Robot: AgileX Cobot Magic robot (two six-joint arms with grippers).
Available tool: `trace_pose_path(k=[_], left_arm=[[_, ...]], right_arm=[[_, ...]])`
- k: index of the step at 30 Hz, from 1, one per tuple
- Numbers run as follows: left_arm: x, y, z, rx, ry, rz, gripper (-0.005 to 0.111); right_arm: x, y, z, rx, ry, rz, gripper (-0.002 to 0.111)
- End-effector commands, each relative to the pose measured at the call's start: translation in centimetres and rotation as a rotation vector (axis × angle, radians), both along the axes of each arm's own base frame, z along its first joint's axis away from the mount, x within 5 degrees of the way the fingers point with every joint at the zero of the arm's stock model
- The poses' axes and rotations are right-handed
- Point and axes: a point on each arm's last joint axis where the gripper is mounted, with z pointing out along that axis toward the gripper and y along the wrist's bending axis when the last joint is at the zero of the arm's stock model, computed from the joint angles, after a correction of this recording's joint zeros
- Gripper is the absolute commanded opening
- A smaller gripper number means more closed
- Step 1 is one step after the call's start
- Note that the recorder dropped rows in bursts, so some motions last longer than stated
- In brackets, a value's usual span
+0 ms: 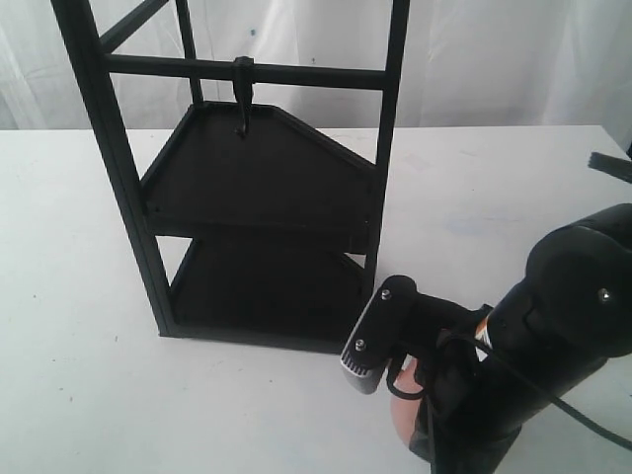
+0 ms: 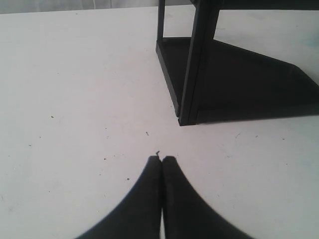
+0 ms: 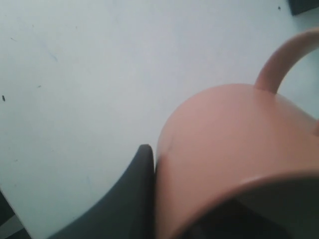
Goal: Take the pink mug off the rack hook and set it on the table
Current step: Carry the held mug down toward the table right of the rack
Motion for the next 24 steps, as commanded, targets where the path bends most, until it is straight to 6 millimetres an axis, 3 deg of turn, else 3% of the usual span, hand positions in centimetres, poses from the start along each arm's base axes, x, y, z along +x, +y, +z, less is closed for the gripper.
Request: trace_pose_path(k=[1, 24], left_arm=[[0.0, 0.0, -0.1, -0.005, -0.002, 0.005, 0.000], [0.0, 0.0, -0.1, -0.005, -0.002, 0.005, 0.000]], right_arm=[[0.0, 0.0, 0.1, 0.008, -0.013, -0.004, 0.000], [0.5, 0.4, -2.3, -0.059, 0.064, -0.004, 0.000]])
